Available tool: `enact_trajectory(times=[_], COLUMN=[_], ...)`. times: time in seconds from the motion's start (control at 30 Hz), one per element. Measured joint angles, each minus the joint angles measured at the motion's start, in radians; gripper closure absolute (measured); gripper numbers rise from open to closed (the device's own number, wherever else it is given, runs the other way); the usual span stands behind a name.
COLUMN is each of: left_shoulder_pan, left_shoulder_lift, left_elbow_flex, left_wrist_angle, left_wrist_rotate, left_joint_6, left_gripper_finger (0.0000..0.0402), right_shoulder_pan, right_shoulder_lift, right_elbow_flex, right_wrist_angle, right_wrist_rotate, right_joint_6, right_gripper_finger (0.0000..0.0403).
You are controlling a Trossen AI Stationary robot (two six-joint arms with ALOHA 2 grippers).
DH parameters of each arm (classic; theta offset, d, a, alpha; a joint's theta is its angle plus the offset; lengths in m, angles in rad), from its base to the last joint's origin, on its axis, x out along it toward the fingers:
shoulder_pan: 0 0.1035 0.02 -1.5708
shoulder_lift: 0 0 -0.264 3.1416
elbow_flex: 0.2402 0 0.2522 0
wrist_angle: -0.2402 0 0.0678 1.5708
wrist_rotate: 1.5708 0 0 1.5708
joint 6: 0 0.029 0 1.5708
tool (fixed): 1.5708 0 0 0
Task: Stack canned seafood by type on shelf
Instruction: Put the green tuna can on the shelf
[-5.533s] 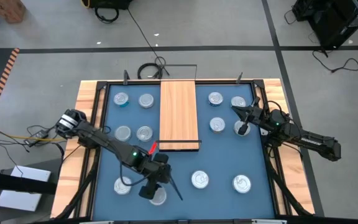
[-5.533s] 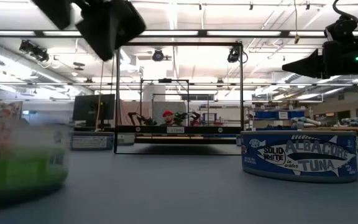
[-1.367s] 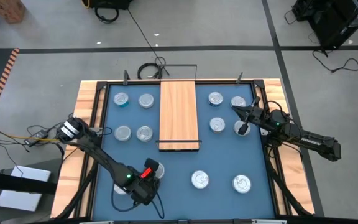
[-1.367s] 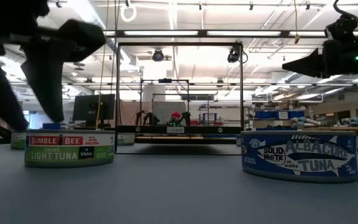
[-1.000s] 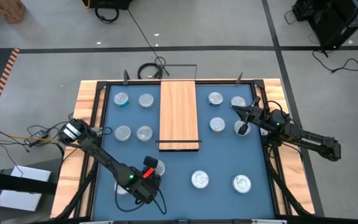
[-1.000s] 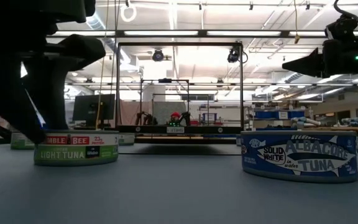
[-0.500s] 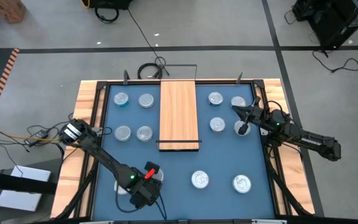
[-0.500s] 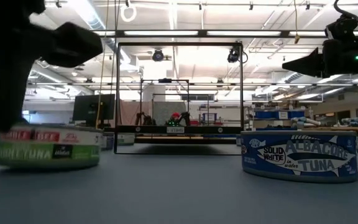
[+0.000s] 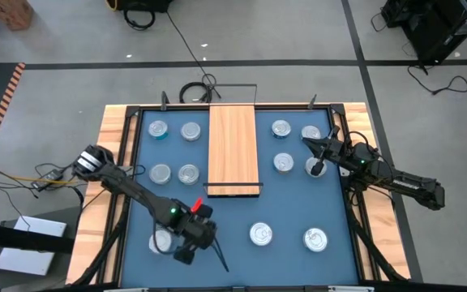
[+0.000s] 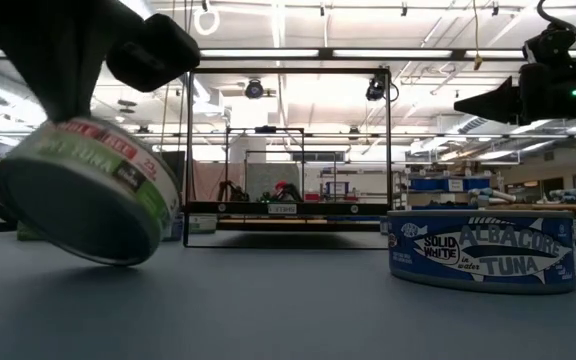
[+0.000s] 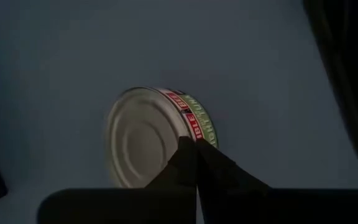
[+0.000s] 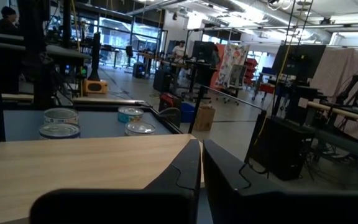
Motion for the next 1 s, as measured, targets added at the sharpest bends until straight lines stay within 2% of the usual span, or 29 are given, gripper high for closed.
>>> enact_trajectory(times=[0.37,0.83,1.0], left_shoulder_pan=[0.101,0.143,0.143], left_shoulder_lift=[-0.002,-0.054,-0.054], left_elbow_flex=[-0.015,-0.011,-0.011], left_wrist_angle=[0.004,0.007,-0.018], left_wrist_rotate=[0.136,0.198,0.178], left_joint_6=[0.011,0.001,-0.001], left_gripper_finger=[0.0401,0.0401,0.0401], right_shoulder_pan=[0.0,0.0,0.0], right_shoulder_lift=[0.0,0.0,0.0], right_elbow_flex=[0.0,0.0,0.0], right_wrist_angle=[0.0,0.005,0.008], right_wrist_rotate=[0.0,0.0,0.0], right_joint_6=[0.0,0.0,0.0], right_gripper_finger=[0.0371,0.0372,0.0372])
